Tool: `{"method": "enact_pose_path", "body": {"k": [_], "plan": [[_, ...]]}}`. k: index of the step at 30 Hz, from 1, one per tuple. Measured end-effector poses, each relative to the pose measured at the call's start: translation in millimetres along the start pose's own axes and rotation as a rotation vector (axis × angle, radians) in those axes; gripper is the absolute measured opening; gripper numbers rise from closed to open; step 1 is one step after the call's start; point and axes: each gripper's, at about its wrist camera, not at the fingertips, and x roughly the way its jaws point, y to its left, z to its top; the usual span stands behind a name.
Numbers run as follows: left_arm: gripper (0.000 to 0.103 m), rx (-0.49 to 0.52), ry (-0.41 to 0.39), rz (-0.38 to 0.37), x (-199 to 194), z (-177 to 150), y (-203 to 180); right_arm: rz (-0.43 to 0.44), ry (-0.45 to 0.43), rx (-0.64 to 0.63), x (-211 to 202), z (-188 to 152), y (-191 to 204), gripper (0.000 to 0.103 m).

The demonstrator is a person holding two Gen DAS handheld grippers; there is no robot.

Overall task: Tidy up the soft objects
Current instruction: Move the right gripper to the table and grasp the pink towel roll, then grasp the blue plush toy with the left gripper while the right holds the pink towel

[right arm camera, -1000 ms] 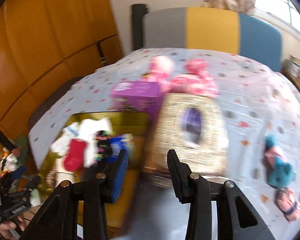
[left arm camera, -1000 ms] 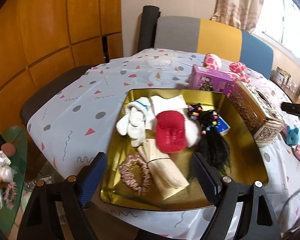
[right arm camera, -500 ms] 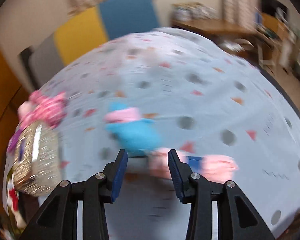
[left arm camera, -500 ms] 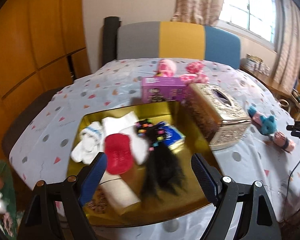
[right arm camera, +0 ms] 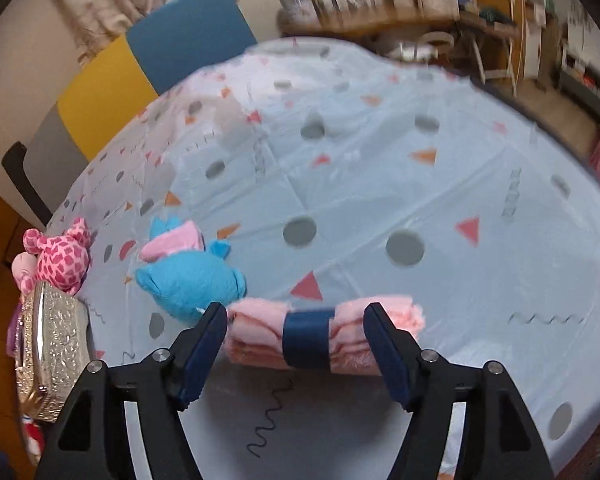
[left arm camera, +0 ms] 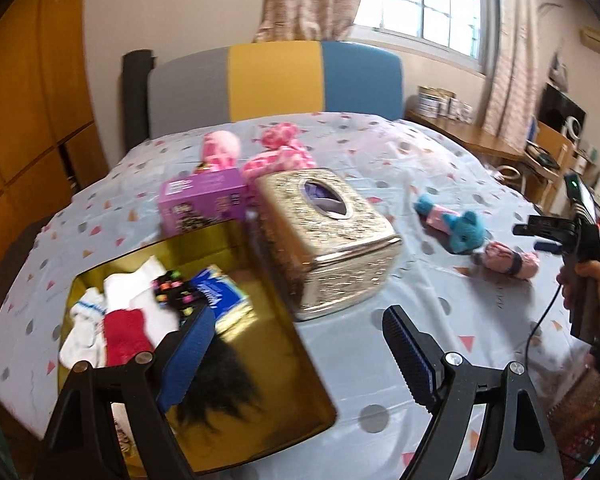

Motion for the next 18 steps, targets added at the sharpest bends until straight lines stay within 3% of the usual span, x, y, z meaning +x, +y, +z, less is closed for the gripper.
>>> {"method": "enact_pose_path", "body": {"k": [2,7,10,15,16,18], "plan": [[0.089,0.017,0.004,-0.021,1,1,-6,-0.024,-0.008,-0.092,-1,2,10,0.072],[0.090,0.052,0.028,-0.070,10,3,-25,-0.104,0.101,-0.541,7,-7,52,0.072],[0.090,0.055,0.038,-0.111,15,6,-36,-0.186,0.174,-0.698,23,-15,62,0.072],[0.090,0.110,0.034,-0.157,21,19,-64,-0.249,0.265,-0.744,56,-20,57,0.069],[0.090,0.115,0.038,-0.166,23,22,-69,-0.274,0.258,-0.729,60,-20,53,0.056],[0.090,0.112,0.051,-0.186,30,30,-78,-0.269,0.189,-0.665,57,-16,46,0.049]]}}
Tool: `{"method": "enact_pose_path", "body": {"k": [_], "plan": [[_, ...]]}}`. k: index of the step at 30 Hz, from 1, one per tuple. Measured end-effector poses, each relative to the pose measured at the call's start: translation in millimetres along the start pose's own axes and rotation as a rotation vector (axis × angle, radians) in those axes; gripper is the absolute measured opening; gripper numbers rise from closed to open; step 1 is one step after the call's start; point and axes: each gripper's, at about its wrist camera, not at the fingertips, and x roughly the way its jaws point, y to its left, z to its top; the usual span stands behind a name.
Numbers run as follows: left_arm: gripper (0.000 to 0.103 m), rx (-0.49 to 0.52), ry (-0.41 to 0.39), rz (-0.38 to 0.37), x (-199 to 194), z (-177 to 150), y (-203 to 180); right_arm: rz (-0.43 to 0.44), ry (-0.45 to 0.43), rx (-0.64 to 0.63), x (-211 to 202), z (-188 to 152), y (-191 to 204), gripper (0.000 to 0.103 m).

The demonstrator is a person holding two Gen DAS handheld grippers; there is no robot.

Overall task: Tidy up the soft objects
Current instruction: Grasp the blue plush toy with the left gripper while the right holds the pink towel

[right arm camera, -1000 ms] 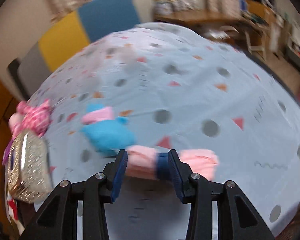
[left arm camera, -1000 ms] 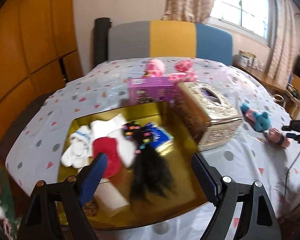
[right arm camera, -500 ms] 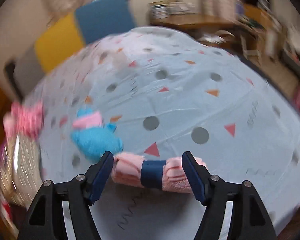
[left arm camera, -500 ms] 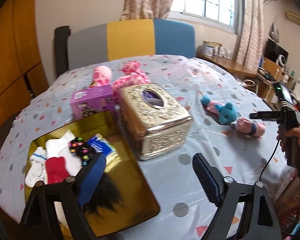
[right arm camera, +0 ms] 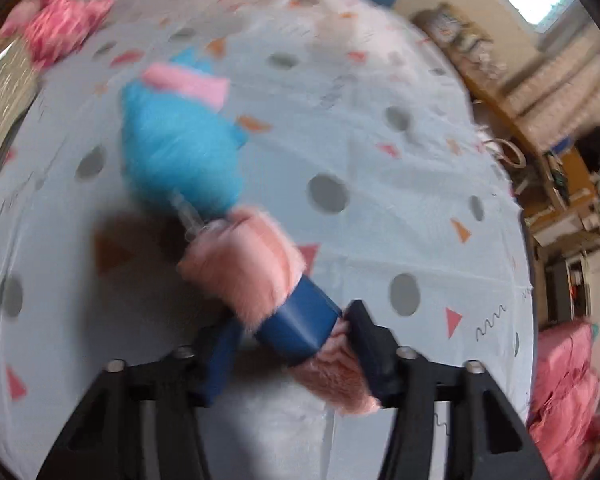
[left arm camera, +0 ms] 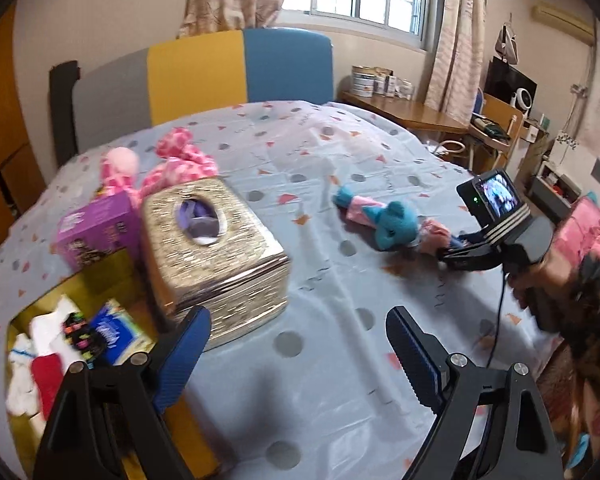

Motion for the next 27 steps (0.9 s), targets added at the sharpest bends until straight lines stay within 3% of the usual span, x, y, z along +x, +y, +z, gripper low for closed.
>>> {"method": "enact_pose_path", "body": {"k": [4,14,19,27], "plan": [[0.090,-0.019,0.048,-0.065,27,20,-16,0.037,-0.033,0.100,-1,-6,-13,0.047],[0.090,-0.135,0.217,-0.217,128,65,-61,0.090,0.016,0.252,5,-5,-38,0.049],[0.090,-0.192,0.253,-0.250,168,83,-76,0.091,0.028,0.261,8,-4,-40,0.049],[0.090,-0.183,0.287,-0.262,231,105,-106,0.112,0.025,0.256,9,-4,-43,0.049]]}}
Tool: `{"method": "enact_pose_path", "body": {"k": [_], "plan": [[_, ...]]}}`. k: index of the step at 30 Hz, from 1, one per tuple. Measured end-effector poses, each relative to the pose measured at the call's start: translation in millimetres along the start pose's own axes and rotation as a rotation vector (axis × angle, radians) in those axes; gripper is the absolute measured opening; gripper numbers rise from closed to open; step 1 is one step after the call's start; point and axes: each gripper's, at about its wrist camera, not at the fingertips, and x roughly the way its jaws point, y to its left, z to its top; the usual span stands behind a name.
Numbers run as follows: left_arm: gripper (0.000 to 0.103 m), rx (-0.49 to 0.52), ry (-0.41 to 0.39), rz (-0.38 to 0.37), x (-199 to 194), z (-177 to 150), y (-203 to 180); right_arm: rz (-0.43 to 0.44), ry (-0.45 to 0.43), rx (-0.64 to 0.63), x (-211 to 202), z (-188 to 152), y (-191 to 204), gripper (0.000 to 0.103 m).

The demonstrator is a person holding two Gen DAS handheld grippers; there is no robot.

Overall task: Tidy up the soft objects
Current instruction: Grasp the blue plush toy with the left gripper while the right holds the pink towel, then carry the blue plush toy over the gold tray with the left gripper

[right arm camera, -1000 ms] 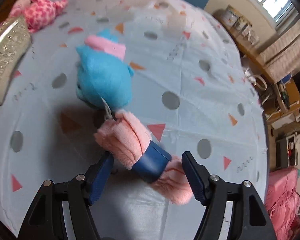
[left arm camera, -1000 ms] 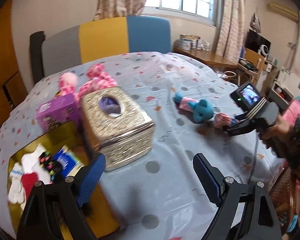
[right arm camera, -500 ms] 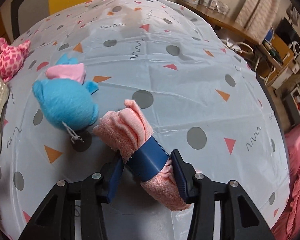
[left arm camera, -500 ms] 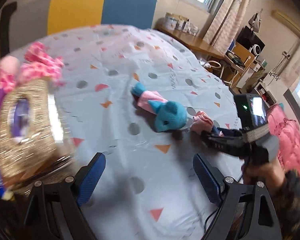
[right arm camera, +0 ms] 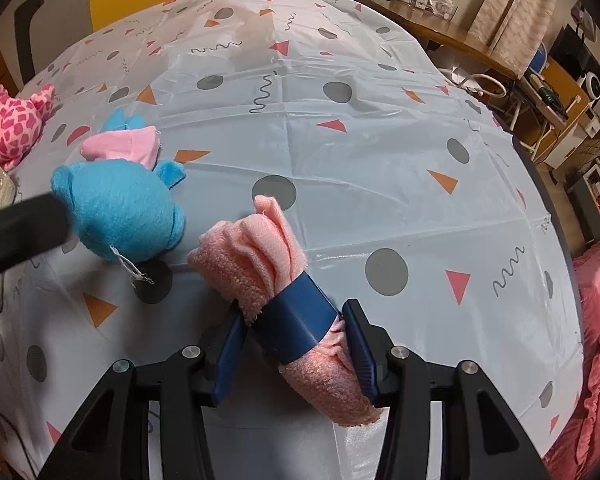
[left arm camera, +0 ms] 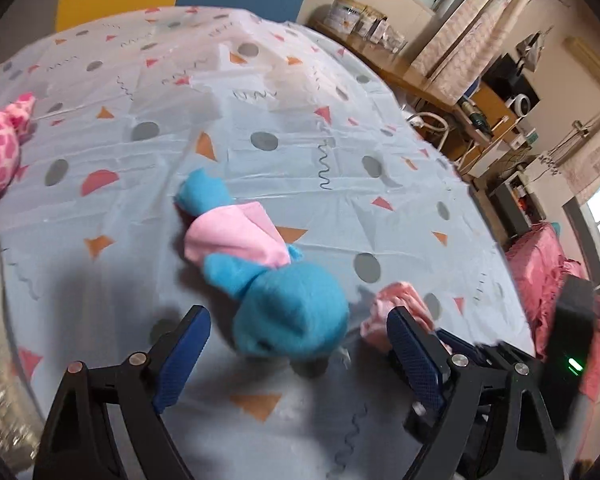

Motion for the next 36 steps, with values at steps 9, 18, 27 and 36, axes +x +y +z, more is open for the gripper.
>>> {"method": "enact_pose_path", "body": {"k": [9,18,27,36], "plan": [[0.058,-0.005,0.081,0.068,50,14,7,-0.006,0.000,-0.023,1,1,2,0.049],[0.054,0.044,0.005,0.079,19,46,13,-0.042,-0.010,-0.073,2,-2,10,0.049],[0.054,0.007,-0.171,0.225,-71,113,76,-0.096,-0.010,-0.132,4,-5,19,0.049],[0.055,-0.104,-0.298,0.402,-168,126,182,-0.107,-0.024,-0.144,4,-7,20,0.049]]}}
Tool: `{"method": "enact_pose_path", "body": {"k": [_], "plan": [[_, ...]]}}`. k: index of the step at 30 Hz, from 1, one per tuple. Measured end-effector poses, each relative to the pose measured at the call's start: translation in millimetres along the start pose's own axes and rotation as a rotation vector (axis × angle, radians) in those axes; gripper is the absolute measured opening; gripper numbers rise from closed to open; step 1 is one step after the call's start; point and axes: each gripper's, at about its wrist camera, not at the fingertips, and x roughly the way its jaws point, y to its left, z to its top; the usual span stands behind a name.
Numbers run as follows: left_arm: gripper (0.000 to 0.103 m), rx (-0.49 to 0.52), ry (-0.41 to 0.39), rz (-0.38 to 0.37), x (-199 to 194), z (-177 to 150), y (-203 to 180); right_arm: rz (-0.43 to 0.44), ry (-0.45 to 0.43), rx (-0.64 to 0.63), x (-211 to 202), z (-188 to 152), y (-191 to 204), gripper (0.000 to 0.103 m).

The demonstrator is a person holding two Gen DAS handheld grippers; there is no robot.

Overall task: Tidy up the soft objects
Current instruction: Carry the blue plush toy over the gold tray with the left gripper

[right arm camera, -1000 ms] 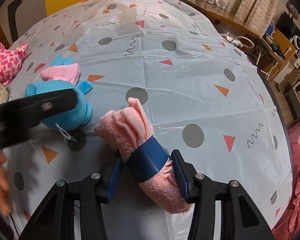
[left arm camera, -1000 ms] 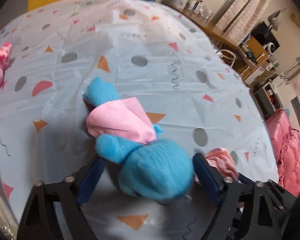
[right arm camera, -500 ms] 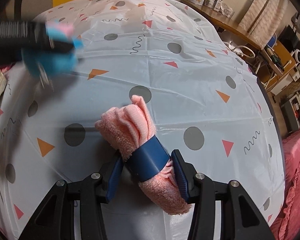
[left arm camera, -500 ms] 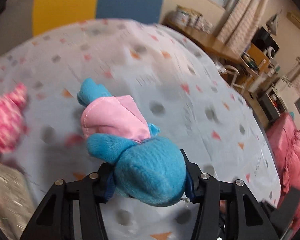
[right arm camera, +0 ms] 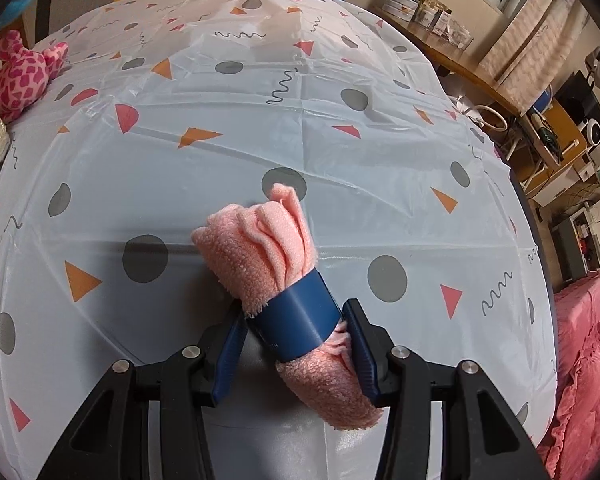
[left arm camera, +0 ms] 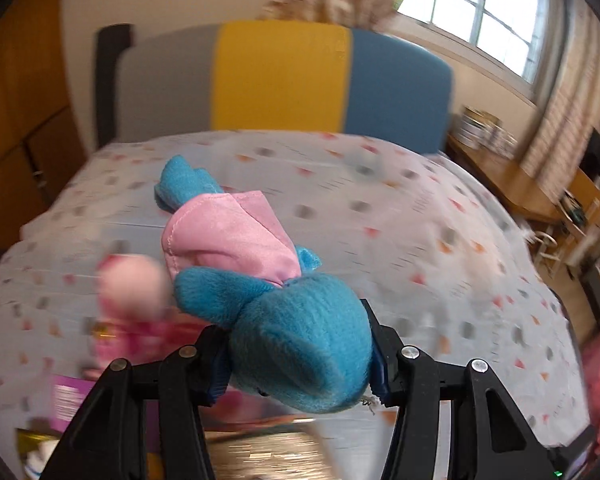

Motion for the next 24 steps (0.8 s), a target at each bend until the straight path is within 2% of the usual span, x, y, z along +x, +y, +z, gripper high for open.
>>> {"method": "enact_pose_path", "body": {"k": [6,8,11,21,24], "plan": [[0.055,-0.090,-0.039,0.098,-31,-13,83,-0.008,-0.012,-0.004,0,-2,2,0.049],[0.055,-0.125,-0.046,0.122,-45,-30,111,-0.007,-0.013,-0.001,0,-2,1,0.049],[0.055,-0.135,-0.063,0.147,-65,-61,131,-0.006,-0.014,0.004,0,-2,1,0.049],[0.055,-0.119,-0.053,0.097,-113,-179,149,-0.032,-0.035,-0.024,0,-5,5,0.050],[0.055,-0.106,-0.050,0.093,-123,-204,145,-0.042,-0.040,-0.035,0,-5,7,0.050]]}}
